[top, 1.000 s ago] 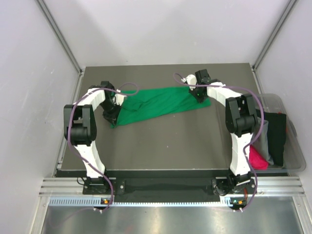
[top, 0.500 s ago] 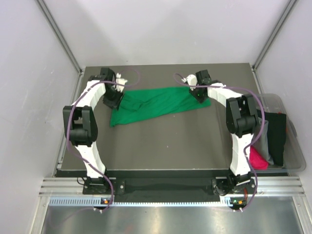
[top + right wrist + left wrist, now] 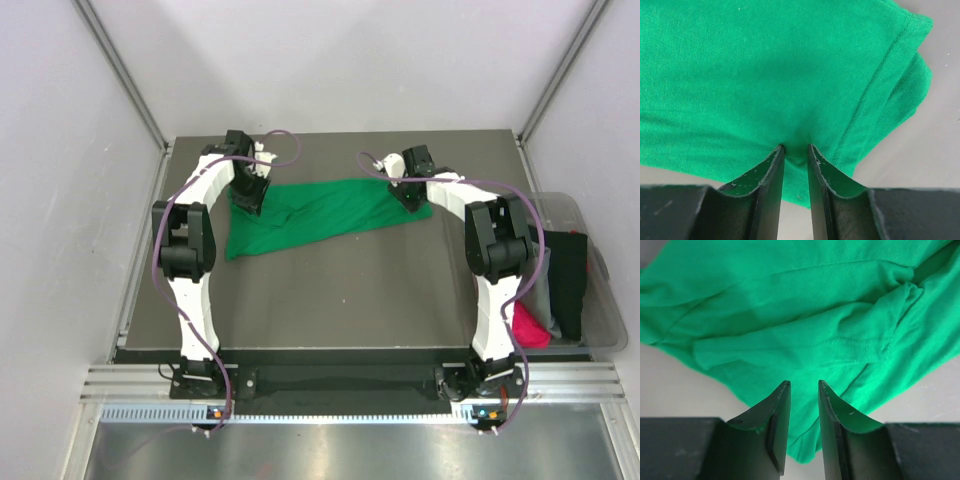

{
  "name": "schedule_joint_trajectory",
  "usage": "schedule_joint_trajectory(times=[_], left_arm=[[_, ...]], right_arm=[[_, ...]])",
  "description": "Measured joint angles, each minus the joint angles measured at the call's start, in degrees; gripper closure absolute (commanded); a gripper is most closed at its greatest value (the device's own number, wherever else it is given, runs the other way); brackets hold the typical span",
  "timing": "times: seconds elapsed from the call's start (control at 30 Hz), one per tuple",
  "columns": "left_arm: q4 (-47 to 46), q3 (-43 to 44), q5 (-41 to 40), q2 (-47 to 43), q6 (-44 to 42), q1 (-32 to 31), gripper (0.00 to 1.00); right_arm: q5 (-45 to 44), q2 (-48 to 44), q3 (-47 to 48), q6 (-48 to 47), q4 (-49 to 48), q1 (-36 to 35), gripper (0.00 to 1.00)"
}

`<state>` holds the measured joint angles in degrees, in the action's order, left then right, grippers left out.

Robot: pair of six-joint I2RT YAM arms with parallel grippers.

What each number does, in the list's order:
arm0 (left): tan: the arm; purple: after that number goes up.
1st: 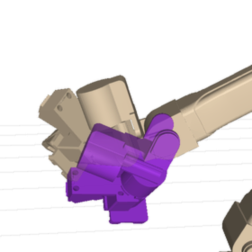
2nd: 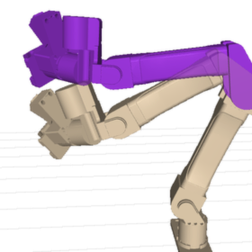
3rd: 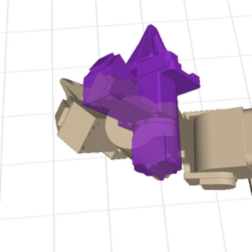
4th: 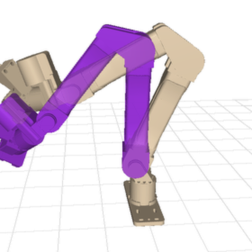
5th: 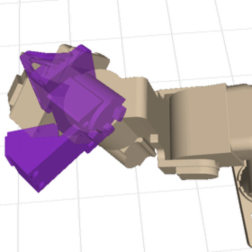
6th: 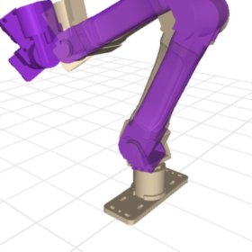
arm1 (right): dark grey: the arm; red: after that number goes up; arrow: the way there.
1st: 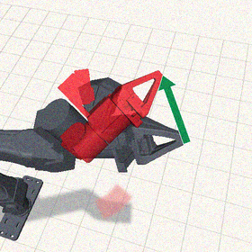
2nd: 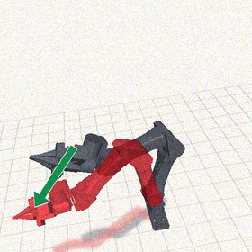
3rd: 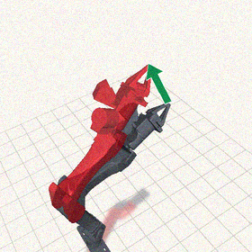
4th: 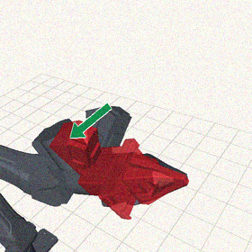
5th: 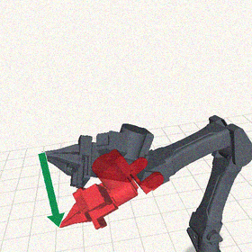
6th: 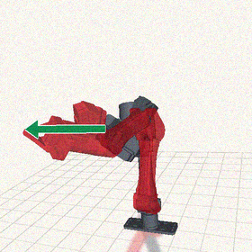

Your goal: Fold and stack the t-shirts

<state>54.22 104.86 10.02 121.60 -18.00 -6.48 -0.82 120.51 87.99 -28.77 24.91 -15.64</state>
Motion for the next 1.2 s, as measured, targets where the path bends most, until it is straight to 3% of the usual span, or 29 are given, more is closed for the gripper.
schedule_joint_trajectory(times=[0.63,0.83,1.03,1.2], left_arm=[[0.02,-0.42,-0.44,5.79,2.27,-1.62,0.59],[-0.28,-0.52,-0.92,5.79,2.75,-1.73,0.74],[-0.66,-0.50,-1.92,6.34,3.10,-2.19,1.00],[-0.74,-0.50,-2.80,6.34,3.08,-2.58,1.00]], right_arm=[[0.02,-0.11,-0.24,0.00,-0.28,0.00,0.73],[0.02,-0.11,-0.24,0.00,-0.28,0.00,0.73],[0.04,-0.11,-0.26,0.00,-0.31,0.02,0.73],[0.04,-0.15,-0.42,0.02,-0.52,0.02,0.73]])
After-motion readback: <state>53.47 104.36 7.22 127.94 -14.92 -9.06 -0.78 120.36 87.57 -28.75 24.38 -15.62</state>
